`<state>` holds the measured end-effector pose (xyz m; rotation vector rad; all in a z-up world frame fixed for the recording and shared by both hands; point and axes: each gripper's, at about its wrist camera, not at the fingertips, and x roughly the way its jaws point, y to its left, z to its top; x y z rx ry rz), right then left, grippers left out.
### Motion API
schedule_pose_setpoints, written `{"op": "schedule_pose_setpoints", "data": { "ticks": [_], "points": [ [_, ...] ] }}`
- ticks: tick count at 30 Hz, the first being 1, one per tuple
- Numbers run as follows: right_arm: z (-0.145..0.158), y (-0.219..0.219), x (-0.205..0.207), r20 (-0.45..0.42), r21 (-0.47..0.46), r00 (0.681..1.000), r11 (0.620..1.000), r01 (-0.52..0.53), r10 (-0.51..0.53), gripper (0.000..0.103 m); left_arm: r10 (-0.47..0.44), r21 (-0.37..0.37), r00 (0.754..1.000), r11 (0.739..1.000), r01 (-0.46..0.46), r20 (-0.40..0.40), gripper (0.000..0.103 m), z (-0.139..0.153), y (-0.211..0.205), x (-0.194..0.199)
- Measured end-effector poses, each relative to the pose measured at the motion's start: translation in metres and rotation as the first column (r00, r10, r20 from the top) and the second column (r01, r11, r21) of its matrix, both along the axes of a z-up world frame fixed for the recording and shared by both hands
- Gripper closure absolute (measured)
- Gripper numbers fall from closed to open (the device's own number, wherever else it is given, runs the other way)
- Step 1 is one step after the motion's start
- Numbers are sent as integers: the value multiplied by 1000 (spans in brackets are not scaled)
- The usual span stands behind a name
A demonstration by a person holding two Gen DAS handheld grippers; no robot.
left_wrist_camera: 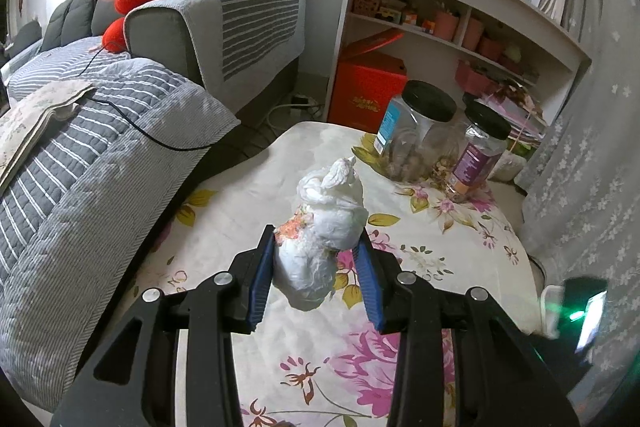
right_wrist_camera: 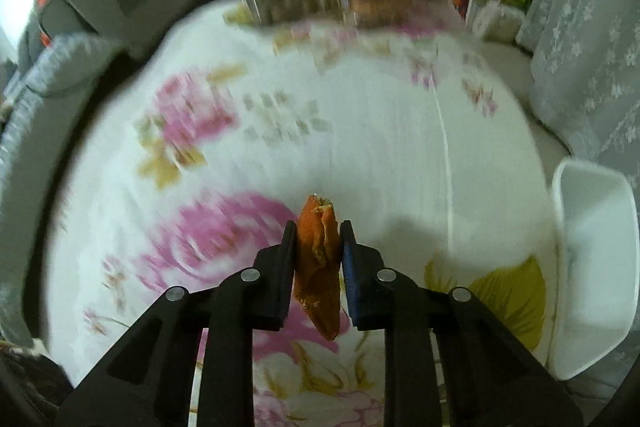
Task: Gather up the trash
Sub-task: 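Carry the tissue in the left tool and peel in the right tool toward the bin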
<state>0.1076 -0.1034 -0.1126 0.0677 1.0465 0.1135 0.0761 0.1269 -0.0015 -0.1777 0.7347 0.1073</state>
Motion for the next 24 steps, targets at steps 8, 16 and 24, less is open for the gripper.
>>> {"op": "schedule_pose_setpoints", "data": {
  "ticks": [8,16,24],
  "points": [
    [72,-3,-17,271,25,963,1000,-11,3,83,-10,13,997,1000,9,77,64,14,-20,-6],
    [107,-31,-33,383,40,923,999,33,-46,82,-51,29,992,998,48,117,64,20,-54,-9],
    [116,-64,-39,393,69,911,992,104,-123,82,-112,27,985,994,109,132,64,25,-92,-8]
  ]
}}
